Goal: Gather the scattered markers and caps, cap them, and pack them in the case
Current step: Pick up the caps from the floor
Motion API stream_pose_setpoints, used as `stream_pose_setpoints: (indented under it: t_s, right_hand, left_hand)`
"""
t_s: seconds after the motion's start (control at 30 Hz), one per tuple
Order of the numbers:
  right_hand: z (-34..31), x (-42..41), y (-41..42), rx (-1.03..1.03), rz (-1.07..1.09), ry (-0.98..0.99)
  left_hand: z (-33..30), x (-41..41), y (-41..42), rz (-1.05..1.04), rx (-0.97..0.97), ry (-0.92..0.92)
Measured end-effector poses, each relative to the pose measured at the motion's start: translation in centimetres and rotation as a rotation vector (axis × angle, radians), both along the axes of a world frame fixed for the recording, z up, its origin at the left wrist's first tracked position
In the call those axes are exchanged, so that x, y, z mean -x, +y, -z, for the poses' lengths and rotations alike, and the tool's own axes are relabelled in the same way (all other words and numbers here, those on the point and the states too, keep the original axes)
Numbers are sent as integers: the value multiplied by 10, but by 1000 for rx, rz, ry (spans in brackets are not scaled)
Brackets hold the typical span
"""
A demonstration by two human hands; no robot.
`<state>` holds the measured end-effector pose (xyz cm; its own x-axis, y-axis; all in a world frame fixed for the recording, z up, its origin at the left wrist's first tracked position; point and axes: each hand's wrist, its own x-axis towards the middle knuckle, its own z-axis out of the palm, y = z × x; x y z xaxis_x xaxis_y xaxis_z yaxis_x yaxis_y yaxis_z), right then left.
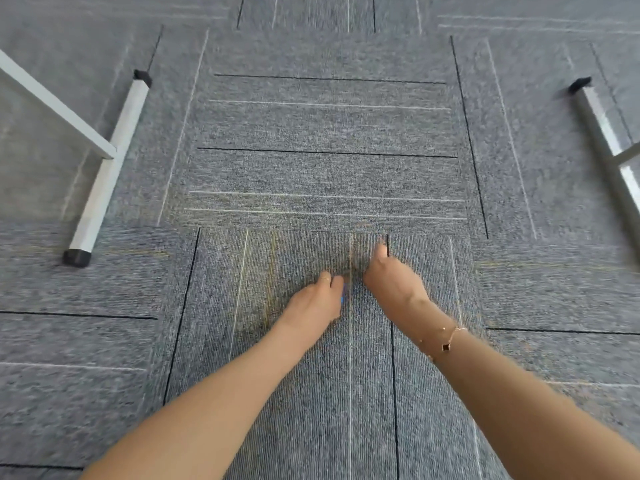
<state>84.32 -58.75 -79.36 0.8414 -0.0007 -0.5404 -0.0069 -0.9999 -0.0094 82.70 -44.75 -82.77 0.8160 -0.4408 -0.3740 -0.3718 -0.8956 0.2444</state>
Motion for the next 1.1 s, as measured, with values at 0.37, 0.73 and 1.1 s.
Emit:
stream_pose_setpoints:
  t_s: [0.37, 0.73, 1.1]
  right_hand:
    - [-26, 17, -3, -394, 266, 15]
    - [-63, 55, -21, -591, 297, 125]
    - [-250, 56, -19, -500, 149, 84]
  left_hand:
    - [-44, -3, 12, -279, 204, 93]
    - [-90, 14, 2, -437, 194, 277]
    - [-293, 10, -37, -652, 164, 258]
